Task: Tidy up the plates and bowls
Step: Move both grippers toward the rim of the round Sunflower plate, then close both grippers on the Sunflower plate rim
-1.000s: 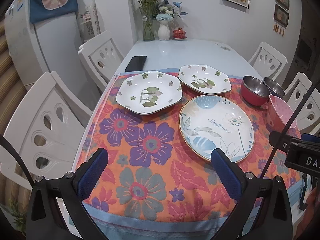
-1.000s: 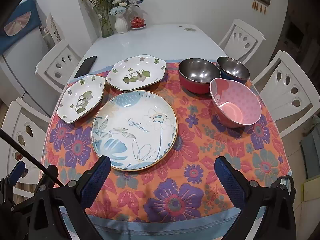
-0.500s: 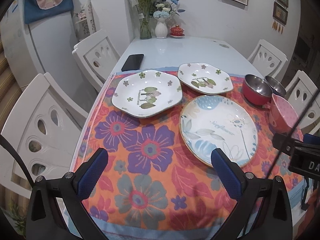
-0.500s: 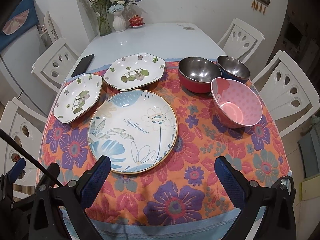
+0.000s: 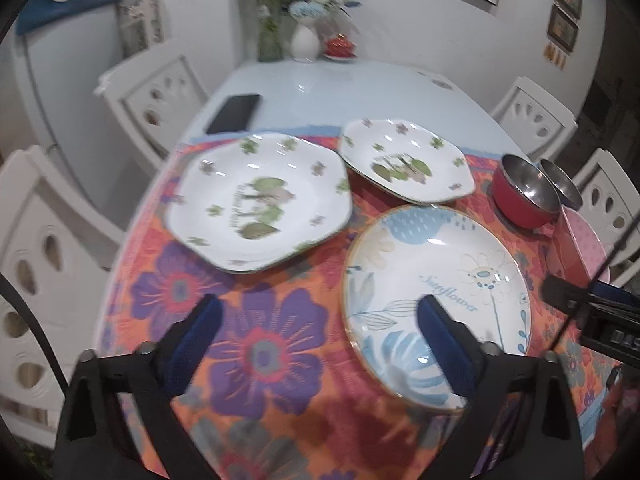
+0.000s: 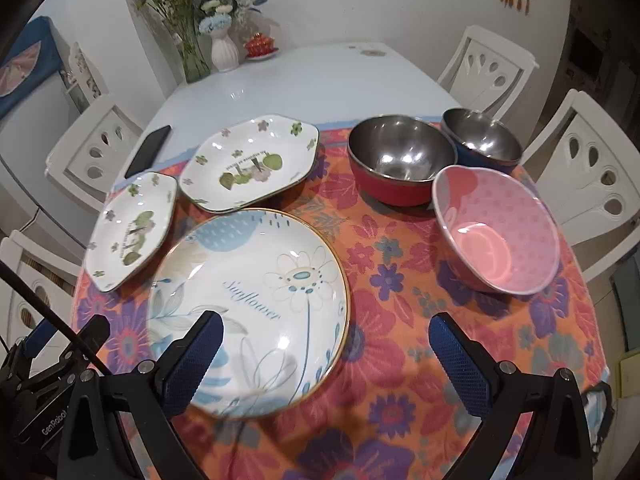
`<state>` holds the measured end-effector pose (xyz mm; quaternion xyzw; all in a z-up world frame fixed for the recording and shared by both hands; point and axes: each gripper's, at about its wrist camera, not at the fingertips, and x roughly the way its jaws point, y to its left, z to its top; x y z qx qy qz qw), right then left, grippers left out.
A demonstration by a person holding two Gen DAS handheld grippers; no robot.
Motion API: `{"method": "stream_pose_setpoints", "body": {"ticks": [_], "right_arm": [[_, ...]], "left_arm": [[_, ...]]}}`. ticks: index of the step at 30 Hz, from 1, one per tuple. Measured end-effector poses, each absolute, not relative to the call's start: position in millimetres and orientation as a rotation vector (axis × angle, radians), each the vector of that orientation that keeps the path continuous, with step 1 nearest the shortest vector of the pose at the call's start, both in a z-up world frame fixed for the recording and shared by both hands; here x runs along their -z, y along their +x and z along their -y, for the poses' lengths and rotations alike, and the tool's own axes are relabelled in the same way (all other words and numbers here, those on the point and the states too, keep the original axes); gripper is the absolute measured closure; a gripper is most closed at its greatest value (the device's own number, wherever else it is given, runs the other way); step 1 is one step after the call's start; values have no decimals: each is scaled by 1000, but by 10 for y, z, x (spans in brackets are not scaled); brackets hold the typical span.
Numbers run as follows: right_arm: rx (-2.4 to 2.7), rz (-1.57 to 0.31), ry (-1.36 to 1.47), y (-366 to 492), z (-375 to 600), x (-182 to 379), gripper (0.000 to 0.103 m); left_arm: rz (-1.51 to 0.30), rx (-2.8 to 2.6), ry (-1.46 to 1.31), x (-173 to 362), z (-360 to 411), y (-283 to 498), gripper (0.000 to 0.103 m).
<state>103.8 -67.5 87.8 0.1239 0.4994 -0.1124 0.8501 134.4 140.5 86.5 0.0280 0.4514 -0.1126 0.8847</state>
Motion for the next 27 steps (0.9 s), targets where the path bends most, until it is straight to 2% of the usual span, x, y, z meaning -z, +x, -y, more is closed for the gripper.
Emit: {"method": "stream_pose_setpoints", "body": {"ticks": [3,4,7,12,14,16,18,21,24,27], "right_arm": [[227,-1087,266,1173,730,-690,16],[223,-1097,268,1210,748,-630,21],[217,-1113,264,1286,781,-481,27],[213,-1137,246,1383,885,-250,29],[200,-1142,245,1411,921,-177,31],[181,-1152,247,1441,954,-101,40],[163,-1158,256,1463,972,-49,43],[144,-1145,261,1477,975,-43,43],[105,-1134,278,1508,959,-38,49],[72,-1128,287,1553,943,-36,52]], "left_arm": [[-972,232,50,-729,-1356,1422,14],[-978,223,49,-684,-1345,1440,18],[-987,208,66,-590,-1305,1463,22],[-1019,201,56,-434,-1276,1510,22],[-1031,200,48,-387,-1272,1530,29],[-1055,212,39,-323,-1255,1556,40],[-1074,220,32,-264,-1234,1572,46],[-1068,245,21,-246,-1191,1557,49],[-1065,280,10,-249,-1147,1552,58],[-1071,299,-11,-240,-1123,1574,59]]}}
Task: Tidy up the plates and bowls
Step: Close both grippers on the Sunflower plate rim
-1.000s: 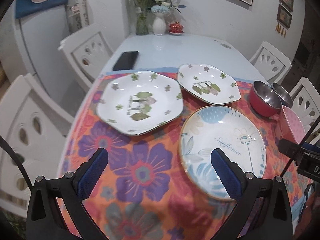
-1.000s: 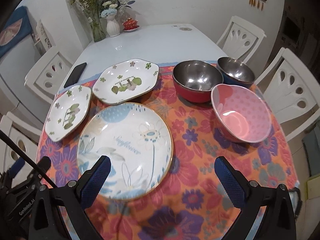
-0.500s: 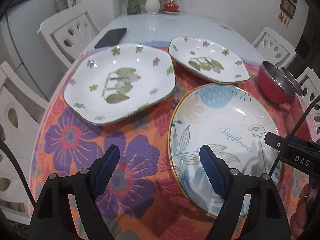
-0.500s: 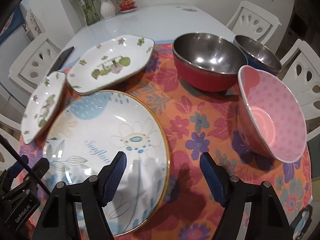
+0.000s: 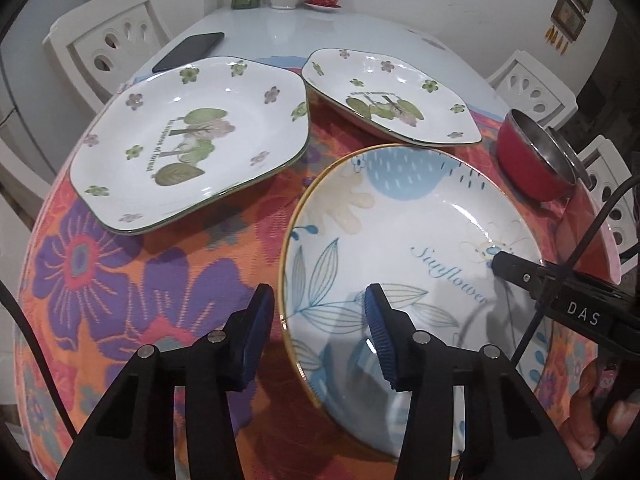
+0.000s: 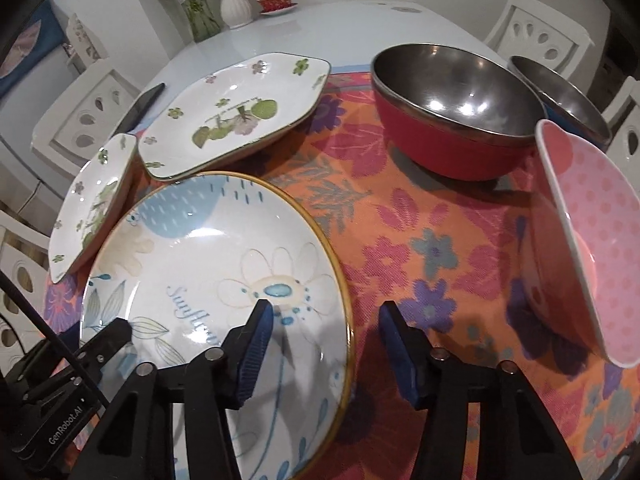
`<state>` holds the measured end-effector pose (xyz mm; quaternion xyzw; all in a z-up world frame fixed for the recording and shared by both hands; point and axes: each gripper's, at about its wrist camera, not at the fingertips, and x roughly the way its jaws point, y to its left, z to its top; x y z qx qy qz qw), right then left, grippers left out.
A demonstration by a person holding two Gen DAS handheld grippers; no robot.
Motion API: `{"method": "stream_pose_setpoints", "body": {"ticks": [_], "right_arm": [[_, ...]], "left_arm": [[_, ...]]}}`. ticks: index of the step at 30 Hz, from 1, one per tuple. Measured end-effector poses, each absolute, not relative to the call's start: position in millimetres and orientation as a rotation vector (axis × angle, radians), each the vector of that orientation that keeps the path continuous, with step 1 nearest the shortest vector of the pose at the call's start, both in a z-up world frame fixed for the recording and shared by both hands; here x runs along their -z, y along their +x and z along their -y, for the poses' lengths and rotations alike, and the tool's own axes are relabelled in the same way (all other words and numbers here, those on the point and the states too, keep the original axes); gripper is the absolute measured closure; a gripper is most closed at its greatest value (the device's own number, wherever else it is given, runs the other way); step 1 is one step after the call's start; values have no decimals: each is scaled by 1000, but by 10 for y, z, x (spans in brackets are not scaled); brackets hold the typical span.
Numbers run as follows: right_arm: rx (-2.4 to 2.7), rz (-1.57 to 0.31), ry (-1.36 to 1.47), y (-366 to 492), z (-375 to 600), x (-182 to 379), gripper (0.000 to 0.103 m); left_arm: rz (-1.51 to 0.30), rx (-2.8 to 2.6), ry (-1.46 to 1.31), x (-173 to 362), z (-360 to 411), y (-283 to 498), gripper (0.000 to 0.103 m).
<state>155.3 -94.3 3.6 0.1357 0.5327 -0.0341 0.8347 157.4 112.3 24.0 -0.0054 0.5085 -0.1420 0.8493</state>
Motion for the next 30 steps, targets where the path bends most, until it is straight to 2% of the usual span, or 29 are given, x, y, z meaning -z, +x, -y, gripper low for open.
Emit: {"method": "stream_pose_setpoints", "body": {"ticks": [5,9,12,20,22,26,30], "right_arm": [[2,-1132,281,1636,893,-24,55],[-11,-1130,283,1662,877,-13,55],[-19,-1126,300,1665,898,-3,55],[-34,-1123,293,1618,924,-22,55],[-47,-1119,292,1622,897,-28,55],[-50,-1114,263,1609,844,-45,55],[-67,-1108,237,1530,783,-97,55]], "left_arm": [[-1075,311,-28,-236,-1124,1597,59],[-1083,324,-106,-252,-1243,1610,71],[-1097,361,-222,-252,-1435,1619,74],[-1127,437,-288,-168,-1502,1635,75],[-1121,441,-274,-170,-1435,1625,86],[-1097,403,-158,-226,-1305,1564,86],[-1093,392,-165,-255,-1390,1503,86]]}}
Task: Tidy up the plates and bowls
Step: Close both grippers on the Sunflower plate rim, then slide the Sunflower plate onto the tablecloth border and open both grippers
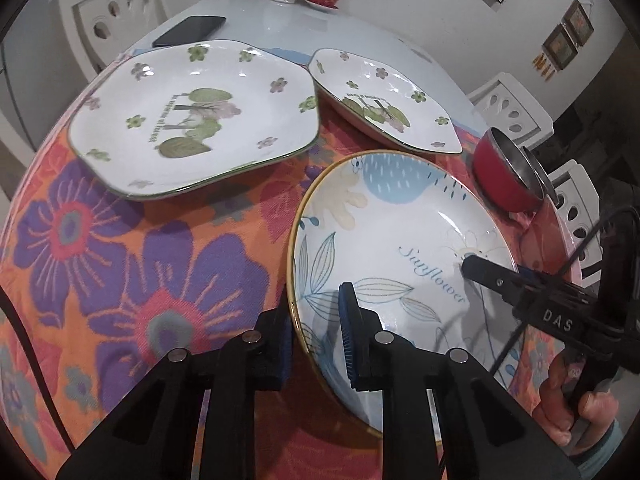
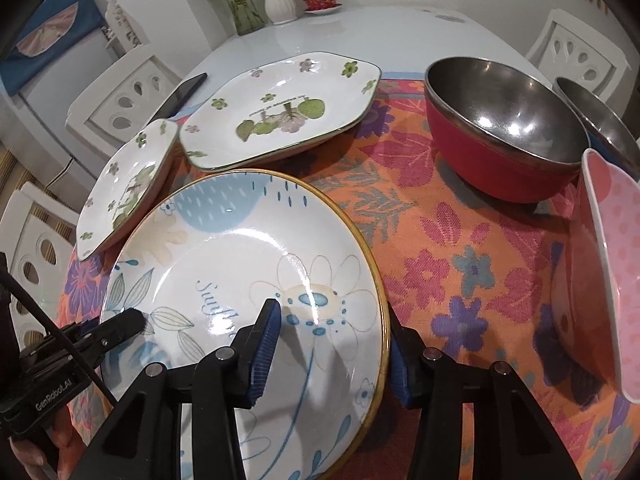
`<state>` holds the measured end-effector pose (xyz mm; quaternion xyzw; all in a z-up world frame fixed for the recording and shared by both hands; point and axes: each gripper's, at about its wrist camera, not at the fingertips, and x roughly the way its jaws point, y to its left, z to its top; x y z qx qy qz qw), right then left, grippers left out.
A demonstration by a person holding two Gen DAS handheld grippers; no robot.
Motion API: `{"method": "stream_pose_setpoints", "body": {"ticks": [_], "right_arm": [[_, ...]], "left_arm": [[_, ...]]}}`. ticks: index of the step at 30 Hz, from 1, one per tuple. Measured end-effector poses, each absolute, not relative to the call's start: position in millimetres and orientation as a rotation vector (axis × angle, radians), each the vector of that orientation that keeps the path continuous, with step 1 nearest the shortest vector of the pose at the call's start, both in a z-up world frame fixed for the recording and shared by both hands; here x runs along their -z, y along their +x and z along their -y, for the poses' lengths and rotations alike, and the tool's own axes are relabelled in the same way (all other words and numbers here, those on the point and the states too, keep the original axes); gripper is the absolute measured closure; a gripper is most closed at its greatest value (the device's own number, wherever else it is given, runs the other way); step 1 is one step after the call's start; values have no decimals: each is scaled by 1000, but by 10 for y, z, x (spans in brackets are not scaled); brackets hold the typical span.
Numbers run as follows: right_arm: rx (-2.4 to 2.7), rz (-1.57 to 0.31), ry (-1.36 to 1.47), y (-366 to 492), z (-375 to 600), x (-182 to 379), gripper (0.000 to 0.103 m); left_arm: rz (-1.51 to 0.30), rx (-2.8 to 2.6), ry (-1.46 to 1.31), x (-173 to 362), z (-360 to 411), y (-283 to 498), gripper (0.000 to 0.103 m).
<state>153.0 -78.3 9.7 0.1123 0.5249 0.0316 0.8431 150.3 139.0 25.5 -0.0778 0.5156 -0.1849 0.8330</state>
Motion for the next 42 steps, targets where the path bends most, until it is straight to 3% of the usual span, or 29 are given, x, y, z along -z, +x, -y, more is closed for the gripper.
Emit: {"method": "stream_pose_setpoints", "body": {"ticks": [14,33,42], "right_arm": [[-172,-1116,247,895,-18,-435,55],[-236,-1195,174,732,-436,-93,56],[-181,-1210,173,757,-221,-434,56]], "left_arm": [[-1022,257,-153,-694,-2207,823,86],[-1096,186,-213,-259,-2584,582,85],[-1094,7,-99,-800,-2739,588,78]]}}
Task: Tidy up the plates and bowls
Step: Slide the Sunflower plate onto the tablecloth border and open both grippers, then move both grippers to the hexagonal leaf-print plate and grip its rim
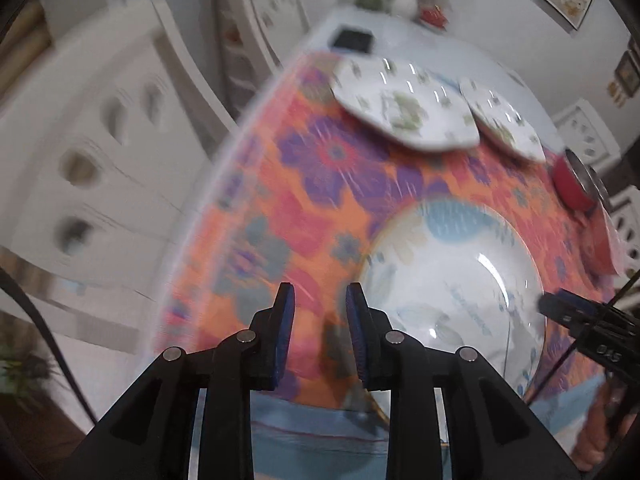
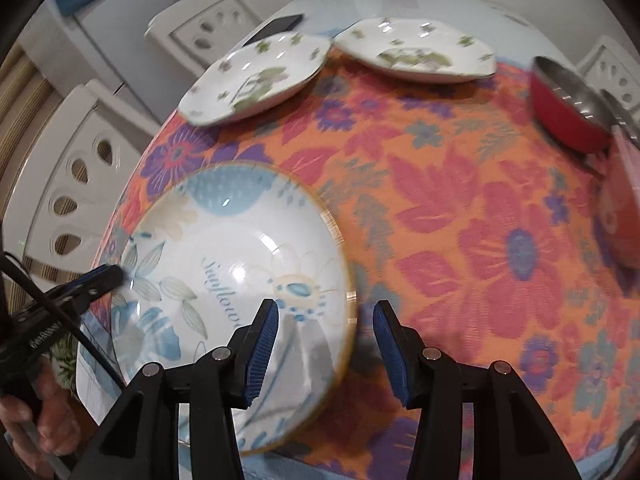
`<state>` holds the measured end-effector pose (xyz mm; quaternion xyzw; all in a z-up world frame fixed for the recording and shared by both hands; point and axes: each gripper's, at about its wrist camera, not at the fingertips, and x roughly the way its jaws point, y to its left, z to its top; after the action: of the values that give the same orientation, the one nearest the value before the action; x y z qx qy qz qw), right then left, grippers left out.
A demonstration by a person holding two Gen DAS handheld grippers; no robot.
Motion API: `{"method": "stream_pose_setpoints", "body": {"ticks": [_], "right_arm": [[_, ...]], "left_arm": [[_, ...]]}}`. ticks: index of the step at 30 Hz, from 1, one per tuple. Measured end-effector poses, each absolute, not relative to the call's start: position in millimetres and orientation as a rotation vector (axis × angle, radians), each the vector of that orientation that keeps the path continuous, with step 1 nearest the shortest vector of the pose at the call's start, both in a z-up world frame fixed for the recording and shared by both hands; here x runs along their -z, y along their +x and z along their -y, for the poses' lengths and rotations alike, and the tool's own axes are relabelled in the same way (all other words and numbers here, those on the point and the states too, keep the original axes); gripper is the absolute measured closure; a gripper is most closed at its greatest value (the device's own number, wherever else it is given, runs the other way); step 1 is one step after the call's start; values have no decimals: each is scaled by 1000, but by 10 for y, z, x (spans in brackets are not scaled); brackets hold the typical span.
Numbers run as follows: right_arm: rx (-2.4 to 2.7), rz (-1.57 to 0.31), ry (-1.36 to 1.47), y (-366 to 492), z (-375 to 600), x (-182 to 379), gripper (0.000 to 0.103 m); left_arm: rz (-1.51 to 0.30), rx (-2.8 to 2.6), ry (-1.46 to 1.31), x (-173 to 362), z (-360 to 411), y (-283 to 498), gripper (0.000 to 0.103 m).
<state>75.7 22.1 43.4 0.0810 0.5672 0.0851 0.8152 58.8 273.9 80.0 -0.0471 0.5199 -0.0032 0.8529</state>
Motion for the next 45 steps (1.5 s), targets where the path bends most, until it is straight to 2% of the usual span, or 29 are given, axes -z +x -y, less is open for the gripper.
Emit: {"method": "stream_pose_setpoints", "body": {"ticks": [12,22,28,33,35,37,45], "right_arm": [[-191,-1013,169,858,-106,-1493,48],[-276,-971,148,952,107,-1674,47],[-284,-961,152,1056,224,-1712,47],[-292,-966,196,1281,196,-1694,45],[-289,-967,220,1402,151,-1677,42],[-278,-963,247,1531,84,-1645,27],[-185,-1087,380,2163,-240,-1053,25]], "left_arm": [[-977,-104,-116,-1883,-2528,602,78],[-925,-151,-64,-2182,-2016,672,78],[-943,-137,-55,-2163,-1896,800,77],[-975,-110,-81,-2061,-2068,1056,63],[-998,-69,-114,-1973,-2204,1270,56],[-1018,-37,-115,-1857,-2314,1509,46],[-1051,-60,-5,-1395,-2612,2259,46]]}}
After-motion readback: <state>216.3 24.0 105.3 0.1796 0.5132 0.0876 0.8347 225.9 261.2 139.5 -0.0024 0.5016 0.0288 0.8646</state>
